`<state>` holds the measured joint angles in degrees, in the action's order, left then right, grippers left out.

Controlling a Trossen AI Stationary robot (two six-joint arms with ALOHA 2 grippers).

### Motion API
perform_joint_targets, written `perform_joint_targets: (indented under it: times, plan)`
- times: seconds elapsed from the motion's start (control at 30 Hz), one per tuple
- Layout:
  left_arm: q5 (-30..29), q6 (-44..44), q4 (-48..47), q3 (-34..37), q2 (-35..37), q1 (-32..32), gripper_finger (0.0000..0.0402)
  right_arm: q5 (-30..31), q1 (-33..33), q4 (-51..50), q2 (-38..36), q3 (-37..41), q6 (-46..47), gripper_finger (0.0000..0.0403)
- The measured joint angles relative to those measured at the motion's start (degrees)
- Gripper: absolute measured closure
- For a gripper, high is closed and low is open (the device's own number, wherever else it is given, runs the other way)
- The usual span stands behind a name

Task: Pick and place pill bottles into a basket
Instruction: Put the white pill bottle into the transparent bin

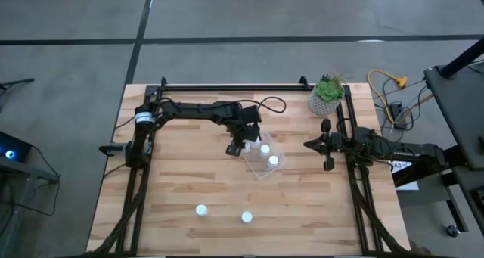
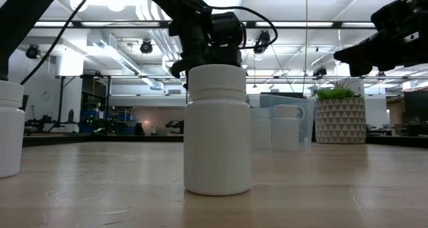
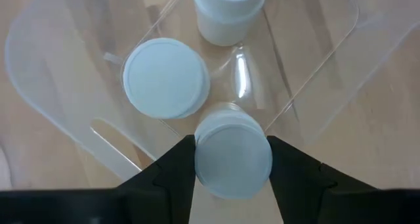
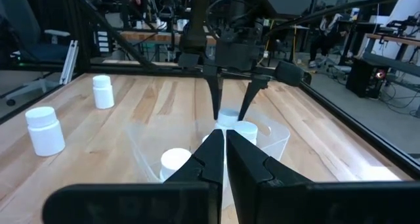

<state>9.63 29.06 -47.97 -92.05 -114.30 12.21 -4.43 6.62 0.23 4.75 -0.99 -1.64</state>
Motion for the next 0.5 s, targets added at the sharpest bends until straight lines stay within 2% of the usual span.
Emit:
perform_joint_targets:
  times: [0.27,0.5]
  plan:
    - [0.55,-0.20,-0.13,0.04,0.00,-0.04,0.0186,0.00,-0.01,0.00,0.00,0.01,0.09,0.0394]
    - [0.53,-0.16,-1.83,-1.68,0.00,-0.02,0.0172,0.00,0.01,0.00,0.00,0.01,0.05,0.0394]
